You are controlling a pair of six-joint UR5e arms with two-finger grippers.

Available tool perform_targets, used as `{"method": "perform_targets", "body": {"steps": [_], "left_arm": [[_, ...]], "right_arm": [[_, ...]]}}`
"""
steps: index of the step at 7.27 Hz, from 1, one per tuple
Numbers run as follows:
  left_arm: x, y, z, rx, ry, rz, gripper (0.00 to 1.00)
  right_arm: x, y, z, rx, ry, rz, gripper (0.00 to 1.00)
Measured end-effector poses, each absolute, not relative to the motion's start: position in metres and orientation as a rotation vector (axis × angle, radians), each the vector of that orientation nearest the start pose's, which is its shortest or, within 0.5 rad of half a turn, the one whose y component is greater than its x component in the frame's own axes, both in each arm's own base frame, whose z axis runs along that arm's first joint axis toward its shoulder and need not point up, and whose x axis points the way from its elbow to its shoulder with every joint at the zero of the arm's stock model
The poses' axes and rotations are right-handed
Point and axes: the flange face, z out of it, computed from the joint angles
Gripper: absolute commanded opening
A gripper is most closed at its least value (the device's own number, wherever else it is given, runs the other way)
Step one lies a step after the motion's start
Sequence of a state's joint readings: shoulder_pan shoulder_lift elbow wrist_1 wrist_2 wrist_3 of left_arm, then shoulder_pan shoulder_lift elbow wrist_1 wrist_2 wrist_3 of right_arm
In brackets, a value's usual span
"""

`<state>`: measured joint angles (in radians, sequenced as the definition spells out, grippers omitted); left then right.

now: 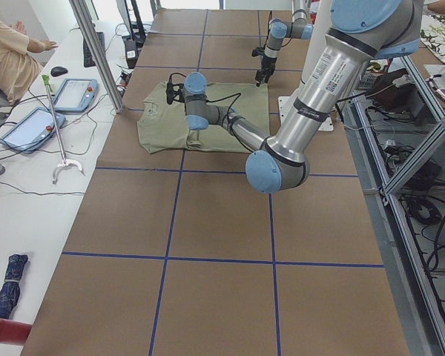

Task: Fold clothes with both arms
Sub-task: 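Move the left gripper to a hem corner while the right gripper reaches the other corner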

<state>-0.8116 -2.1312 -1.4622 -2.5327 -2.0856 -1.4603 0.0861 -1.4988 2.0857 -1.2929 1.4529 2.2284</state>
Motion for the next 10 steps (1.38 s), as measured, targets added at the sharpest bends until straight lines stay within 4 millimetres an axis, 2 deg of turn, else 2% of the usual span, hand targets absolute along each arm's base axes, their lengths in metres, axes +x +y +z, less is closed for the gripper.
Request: {"method": "perform_targets", "body": {"steps": [2,7,8,9,10], "left_arm": [[0.407,-0.551,0.267,0.231,1.418,-0.215,0.75],[0.406,-0.551,0.266,0.232,1.421,-0.216,0.75],[0.405,-0.551,0.265,0.233,1.422,-0.216,0.75],[0.405,-0.551,0.264,0.233,1.423,-0.216,0.75],[0.405,-0.550,0.265,0.232,1.422,-0.217,0.75]], "right_arm": [[-0.480,-0.185,0.366,-0.140,-0.864,0.743,0.70],[-0.482,-0.177,0.369,-0.146,-0.856,0.729,0.70],[-0.484,-0.173,0.368,-0.152,-0.855,0.724,0.60],[-0.485,-0.170,0.368,-0.156,-0.855,0.722,0.33],[-0.485,-0.169,0.368,-0.158,-0.856,0.722,0.00]]}}
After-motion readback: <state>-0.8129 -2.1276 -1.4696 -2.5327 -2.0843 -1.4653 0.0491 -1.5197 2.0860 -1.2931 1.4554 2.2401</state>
